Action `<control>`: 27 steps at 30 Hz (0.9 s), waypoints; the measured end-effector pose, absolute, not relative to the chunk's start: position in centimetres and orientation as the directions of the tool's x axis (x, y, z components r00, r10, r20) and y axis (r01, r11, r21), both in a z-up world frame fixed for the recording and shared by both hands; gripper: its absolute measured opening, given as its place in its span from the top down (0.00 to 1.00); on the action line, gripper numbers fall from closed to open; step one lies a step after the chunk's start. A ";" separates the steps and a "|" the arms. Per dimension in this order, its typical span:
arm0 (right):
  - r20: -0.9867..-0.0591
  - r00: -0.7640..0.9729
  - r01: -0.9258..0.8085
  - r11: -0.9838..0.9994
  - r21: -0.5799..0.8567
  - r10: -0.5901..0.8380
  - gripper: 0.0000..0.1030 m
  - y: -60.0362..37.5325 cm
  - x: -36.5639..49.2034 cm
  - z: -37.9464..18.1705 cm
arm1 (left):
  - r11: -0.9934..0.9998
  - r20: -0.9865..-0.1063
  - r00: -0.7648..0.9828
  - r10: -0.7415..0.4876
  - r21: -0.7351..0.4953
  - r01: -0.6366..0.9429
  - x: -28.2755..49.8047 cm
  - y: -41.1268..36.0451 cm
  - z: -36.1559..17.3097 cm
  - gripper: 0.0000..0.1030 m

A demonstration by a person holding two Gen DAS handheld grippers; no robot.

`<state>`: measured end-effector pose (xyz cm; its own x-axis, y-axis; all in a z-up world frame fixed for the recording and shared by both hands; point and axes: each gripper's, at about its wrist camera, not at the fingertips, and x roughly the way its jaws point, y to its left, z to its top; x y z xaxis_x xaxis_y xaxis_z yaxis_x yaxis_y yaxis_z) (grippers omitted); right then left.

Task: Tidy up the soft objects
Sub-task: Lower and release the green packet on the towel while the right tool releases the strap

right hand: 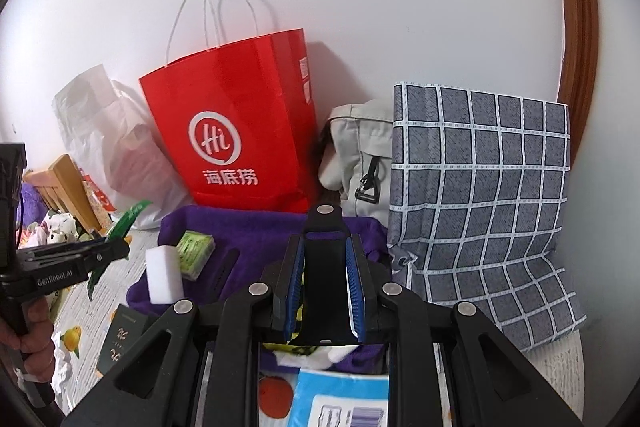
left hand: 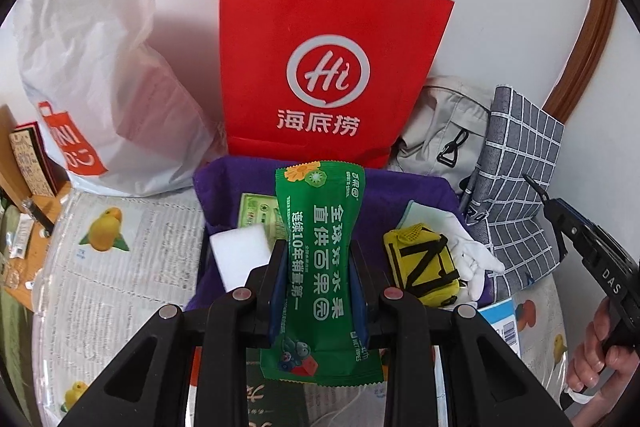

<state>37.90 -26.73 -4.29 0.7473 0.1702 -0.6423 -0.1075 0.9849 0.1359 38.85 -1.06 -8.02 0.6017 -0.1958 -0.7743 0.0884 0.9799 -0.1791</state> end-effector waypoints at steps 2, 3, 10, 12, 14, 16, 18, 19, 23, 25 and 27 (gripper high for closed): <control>-0.644 0.746 -0.111 0.985 0.132 0.170 0.79 -26.7 38.6 -4.5 | 0.980 -0.782 0.592 -0.193 -0.179 0.083 39.4 -1.2 -8.6 0.74; -0.647 0.743 -0.115 0.985 0.130 0.172 0.79 -26.6 39.0 -4.6 | 0.981 -0.785 0.589 -0.191 -0.178 0.081 39.7 -1.2 -8.8 0.74; -0.682 0.698 -0.161 0.976 0.150 0.220 0.79 -25.3 41.4 -7.1 | 0.982 -0.806 0.562 -0.183 -0.171 0.075 41.8 -1.5 -10.9 0.74; -0.689 0.689 -0.175 0.974 0.143 0.225 0.79 -25.0 41.8 -7.7 | 0.983 -0.817 0.549 -0.180 -0.168 0.072 42.3 -1.6 -11.4 0.74; -0.700 0.678 -0.182 0.974 0.137 0.225 0.79 -24.7 42.2 -8.5 | 0.984 -0.822 0.542 -0.178 -0.165 0.072 42.8 -1.7 -11.8 0.74; -0.709 0.666 -0.188 0.972 0.141 0.232 0.79 -24.6 42.7 -9.1 | 0.983 -0.826 0.535 -0.179 -0.165 0.074 43.1 -1.8 -12.1 0.74; -0.720 0.649 -0.194 0.969 0.156 0.246 0.79 -24.6 43.0 -9.9 | 0.984 -0.829 0.531 -0.175 -0.159 0.076 43.2 -1.9 -12.4 0.74; -0.729 0.635 -0.197 0.966 0.165 0.254 0.79 -24.6 43.2 -10.4 | 0.985 -0.833 0.526 -0.174 -0.158 0.076 43.4 -1.9 -12.5 0.74; -0.756 0.604 -0.199 0.966 0.165 0.253 0.79 -24.4 43.8 -11.8 | 0.985 -0.847 0.503 -0.170 -0.159 0.063 44.0 -1.6 -13.5 0.74; -0.767 0.590 -0.201 0.966 0.163 0.253 0.79 -24.3 44.0 -12.4 | 0.986 -0.854 0.494 -0.166 -0.157 0.061 44.3 -1.6 -14.0 0.74; -0.777 0.578 -0.201 0.966 0.160 0.249 0.79 -24.3 44.2 -12.9 | 0.986 -0.859 0.485 -0.165 -0.158 0.057 44.5 -1.4 -14.4 0.74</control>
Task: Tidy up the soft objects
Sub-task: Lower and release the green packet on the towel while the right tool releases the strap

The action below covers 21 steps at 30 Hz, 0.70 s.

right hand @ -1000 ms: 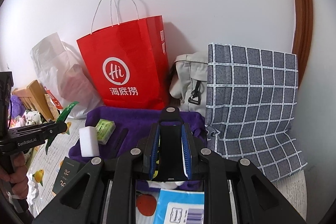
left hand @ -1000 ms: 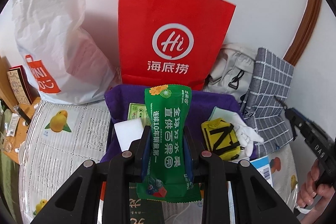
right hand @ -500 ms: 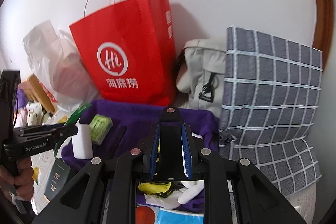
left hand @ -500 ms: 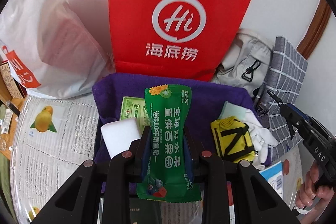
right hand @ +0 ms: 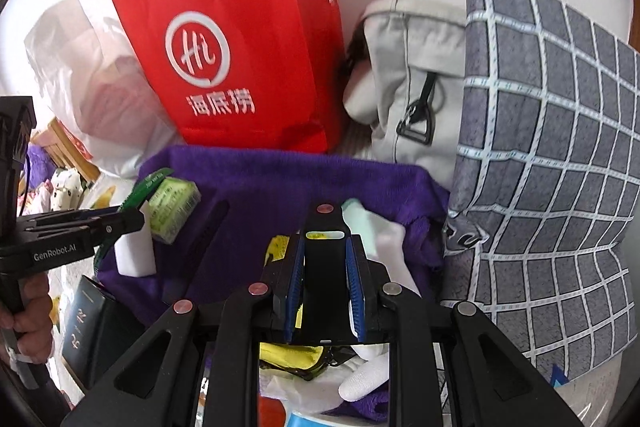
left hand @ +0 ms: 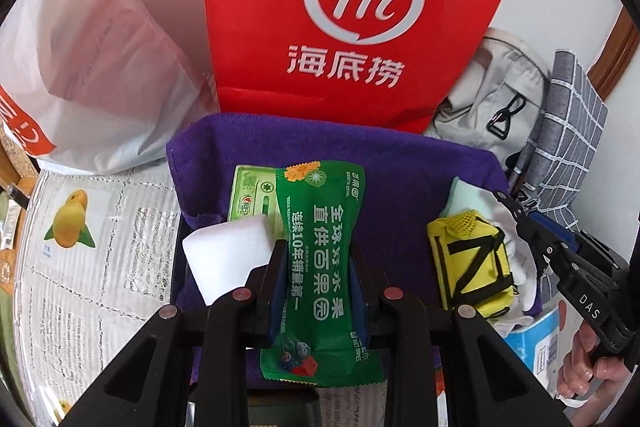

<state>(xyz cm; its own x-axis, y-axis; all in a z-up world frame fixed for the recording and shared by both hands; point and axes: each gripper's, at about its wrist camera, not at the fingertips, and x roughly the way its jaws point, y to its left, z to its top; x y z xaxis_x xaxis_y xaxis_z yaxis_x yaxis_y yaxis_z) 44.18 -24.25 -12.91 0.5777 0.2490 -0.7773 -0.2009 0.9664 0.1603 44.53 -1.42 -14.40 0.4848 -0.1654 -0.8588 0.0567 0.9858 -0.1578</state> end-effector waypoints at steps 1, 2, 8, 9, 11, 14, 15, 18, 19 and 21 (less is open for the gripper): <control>-0.782 0.572 -0.201 0.967 0.159 0.247 0.79 -24.2 44.3 -13.2 | 0.986 -0.863 0.479 -0.163 -0.157 0.053 44.7 -1.4 -14.7 0.74; -0.787 0.566 -0.200 0.967 0.158 0.245 0.79 -24.2 44.4 -13.4 | 0.986 -0.865 0.474 -0.162 -0.156 0.053 44.7 -1.4 -14.8 0.74; -0.807 0.540 -0.198 0.968 0.157 0.241 0.79 -24.2 44.9 -14.6 | 0.987 -0.874 0.459 -0.161 -0.154 0.054 44.9 -1.7 -15.6 0.72; -0.810 0.534 -0.199 0.967 0.157 0.242 0.79 -24.2 44.9 -14.8 | 0.987 -0.875 0.457 -0.161 -0.154 0.053 44.9 -1.8 -15.7 0.72; -0.817 0.524 -0.204 0.967 0.154 0.241 0.78 -24.1 45.0 -15.0 | 0.987 -0.879 0.450 -0.161 -0.154 0.054 45.0 -2.0 -16.0 0.72; -0.819 0.519 -0.216 0.965 0.148 0.243 0.78 -23.8 45.0 -15.1 | 0.985 -0.880 0.442 -0.172 -0.165 0.054 45.1 -2.0 -16.2 0.72; -0.819 0.518 -0.221 0.964 0.151 0.247 0.78 -23.7 45.0 -15.1 | 0.984 -0.880 0.442 -0.175 -0.168 0.055 45.1 -2.1 -16.3 0.72; -0.809 0.526 -0.231 0.959 0.163 0.264 0.66 -23.6 44.8 -14.6 | 0.982 -0.880 0.435 -0.188 -0.180 0.059 45.2 -2.3 -16.4 0.71; -0.803 0.534 -0.233 0.959 0.162 0.265 0.62 -23.6 44.7 -14.3 | 0.981 -0.881 0.432 -0.193 -0.185 0.061 45.3 -2.3 -16.4 0.69; -0.791 0.552 -0.232 0.960 0.159 0.265 0.47 -23.7 44.5 -13.8 | 0.978 -0.882 0.423 -0.207 -0.198 0.065 45.3 -2.4 -16.4 0.62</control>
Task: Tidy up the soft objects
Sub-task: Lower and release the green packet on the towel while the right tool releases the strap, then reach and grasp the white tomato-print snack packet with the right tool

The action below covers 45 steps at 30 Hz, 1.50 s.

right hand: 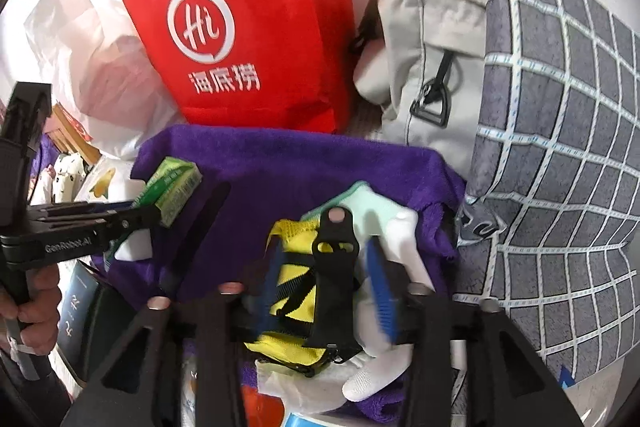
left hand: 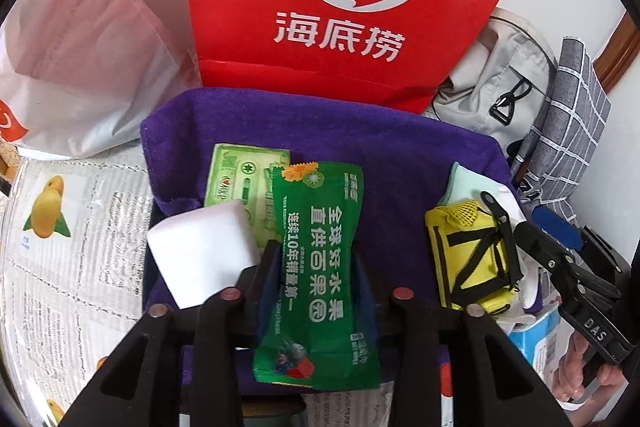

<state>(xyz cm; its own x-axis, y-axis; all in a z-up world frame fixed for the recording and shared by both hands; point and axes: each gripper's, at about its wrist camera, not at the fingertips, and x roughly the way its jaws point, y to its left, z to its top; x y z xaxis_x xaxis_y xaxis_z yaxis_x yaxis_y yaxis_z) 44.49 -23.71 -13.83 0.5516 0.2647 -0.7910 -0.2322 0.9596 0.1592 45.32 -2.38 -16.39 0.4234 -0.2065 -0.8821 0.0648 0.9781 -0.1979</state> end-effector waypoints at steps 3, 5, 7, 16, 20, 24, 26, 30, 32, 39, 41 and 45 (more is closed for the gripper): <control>-0.776 0.572 -0.225 0.961 0.163 0.265 0.44 -24.0 44.2 -13.1 | 0.976 -0.878 0.427 -0.215 -0.207 0.067 45.2 -2.5 -16.0 0.51; -0.771 0.577 -0.222 0.961 0.167 0.267 0.44 -24.1 44.0 -12.6 | 0.976 -0.877 0.430 -0.215 -0.205 0.070 45.1 -2.6 -15.6 0.50; -0.764 0.588 -0.219 0.962 0.166 0.266 0.44 -24.2 43.7 -12.0 | 0.978 -0.878 0.431 -0.207 -0.196 0.069 44.8 -2.7 -15.1 0.50; -0.717 0.624 -0.242 0.949 0.201 0.310 0.40 -23.2 39.1 -8.9 | 0.979 -0.853 0.482 -0.202 -0.193 0.069 41.3 -2.2 -11.9 0.49; -0.729 0.594 -0.273 0.938 0.215 0.340 0.40 -22.2 35.8 -9.5 | 0.978 -0.858 0.472 -0.204 -0.194 0.070 39.1 -2.0 -11.7 0.49; -0.744 0.557 -0.288 0.926 0.244 0.369 0.40 -20.9 32.8 -10.6 | 0.976 -0.852 0.480 -0.210 -0.209 0.056 36.4 -0.9 -11.5 0.49; -0.750 0.536 -0.301 0.918 0.260 0.388 0.40 -20.2 31.3 -11.2 | 0.976 -0.847 0.491 -0.204 -0.212 0.040 34.6 0.0 -11.3 0.49; -0.762 0.486 -0.321 0.898 0.301 0.429 0.39 -18.7 28.6 -12.6 | 0.977 -0.844 0.501 -0.191 -0.211 0.017 32.0 1.4 -11.4 0.49; -0.764 0.459 -0.340 0.884 0.320 0.453 0.36 -17.7 27.1 -13.6 | 0.976 -0.840 0.508 -0.193 -0.218 0.011 30.7 2.2 -11.4 0.49; -0.794 0.396 -0.438 0.855 0.278 0.461 0.32 -13.8 23.4 -16.8 | 0.968 -0.829 0.517 -0.214 -0.250 0.000 26.9 4.1 -11.7 0.49; -0.811 0.367 -0.449 0.850 0.275 0.456 0.31 -12.9 23.0 -17.8 | 0.967 -0.826 0.519 -0.220 -0.257 0.002 26.0 4.3 -11.8 0.49; -0.832 0.365 -0.454 0.860 0.233 0.418 0.31 -11.8 21.7 -19.2 | 0.965 -0.826 0.515 -0.227 -0.263 0.003 25.1 4.7 -12.1 0.49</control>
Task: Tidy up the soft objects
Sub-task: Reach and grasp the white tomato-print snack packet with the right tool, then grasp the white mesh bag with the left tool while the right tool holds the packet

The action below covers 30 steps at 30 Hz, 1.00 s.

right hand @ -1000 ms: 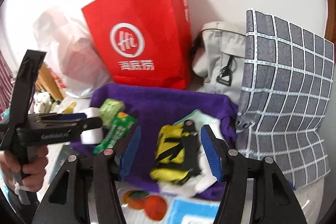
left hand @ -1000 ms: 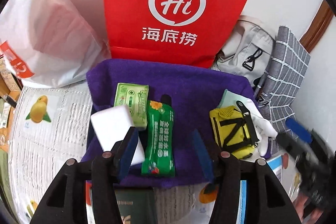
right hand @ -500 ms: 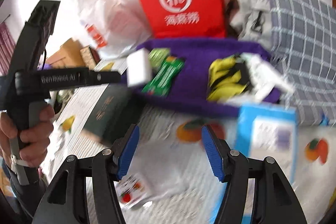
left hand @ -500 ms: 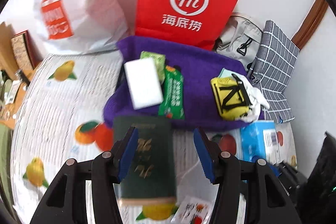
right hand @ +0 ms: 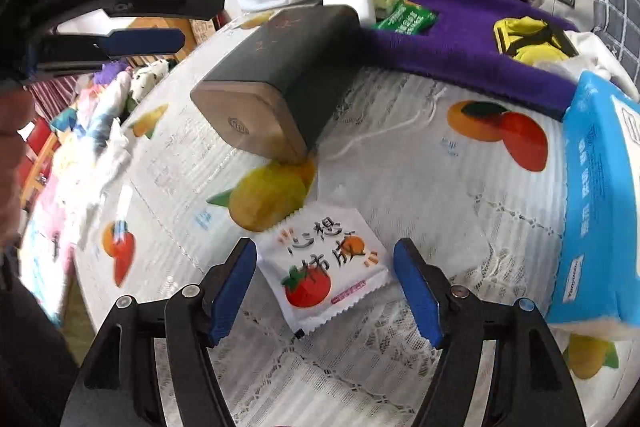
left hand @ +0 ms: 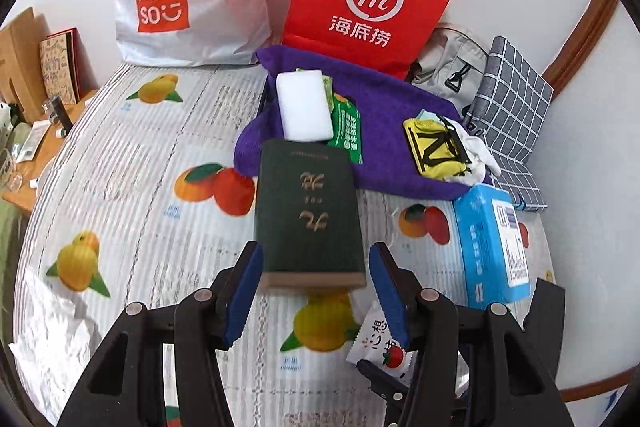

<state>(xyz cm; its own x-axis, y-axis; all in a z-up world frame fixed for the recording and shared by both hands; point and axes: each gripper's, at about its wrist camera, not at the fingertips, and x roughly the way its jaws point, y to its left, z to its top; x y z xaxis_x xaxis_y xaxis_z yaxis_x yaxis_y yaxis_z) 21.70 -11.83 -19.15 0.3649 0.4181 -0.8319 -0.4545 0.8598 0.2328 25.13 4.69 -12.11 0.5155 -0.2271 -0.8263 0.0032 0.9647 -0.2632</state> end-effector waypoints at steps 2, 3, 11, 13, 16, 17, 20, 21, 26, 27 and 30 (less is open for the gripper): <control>-0.835 0.387 -0.463 0.866 0.191 0.391 0.31 -11.5 20.8 -19.2 | 0.962 -0.825 0.516 -0.231 -0.272 -0.002 24.6 5.1 -12.2 0.49; -0.837 0.395 -0.460 0.870 0.177 0.378 0.33 -11.3 20.5 -19.3 | 0.961 -0.824 0.516 -0.234 -0.276 -0.005 24.4 5.2 -12.2 0.49; -0.845 0.420 -0.457 0.882 0.116 0.329 0.51 -10.8 18.4 -19.0 | 0.958 -0.820 0.519 -0.241 -0.287 -0.008 22.3 5.8 -12.3 0.49; -0.844 0.413 -0.459 0.879 0.131 0.341 0.53 -10.9 17.7 -18.7 | 0.959 -0.822 0.518 -0.236 -0.282 -0.011 21.9 6.0 -12.3 0.49; -0.816 0.402 -0.462 0.861 0.212 0.416 0.54 -11.4 16.6 -17.7 | 0.960 -0.827 0.512 -0.232 -0.278 -0.014 21.1 6.1 -12.6 0.49; -0.804 0.408 -0.462 0.857 0.227 0.433 0.54 -11.4 16.4 -17.2 | 0.961 -0.829 0.510 -0.229 -0.276 -0.017 20.9 6.1 -12.6 0.49; -0.776 0.449 -0.466 0.857 0.221 0.444 0.54 -11.7 15.3 -15.3 | 0.961 -0.831 0.508 -0.226 -0.274 -0.021 20.1 6.0 -12.7 0.49; -0.772 0.458 -0.466 0.859 0.214 0.441 0.54 -11.8 15.1 -14.9 | 0.962 -0.832 0.507 -0.225 -0.273 -0.022 19.9 6.0 -12.8 0.49; -0.754 0.500 -0.451 0.871 0.194 0.427 0.54 -13.4 13.3 -13.4 | 0.965 -0.837 0.502 -0.217 -0.263 -0.021 18.6 5.4 -13.2 0.49; -0.752 0.507 -0.438 0.877 0.196 0.422 0.54 -13.9 13.1 -13.3 | 0.965 -0.840 0.498 -0.216 -0.260 -0.021 18.4 5.2 -13.3 0.49; -0.744 0.534 -0.399 0.896 0.196 0.401 0.54 -15.7 12.4 -12.9 | 0.968 -0.854 0.476 -0.209 -0.248 -0.021 17.9 4.3 -14.5 0.49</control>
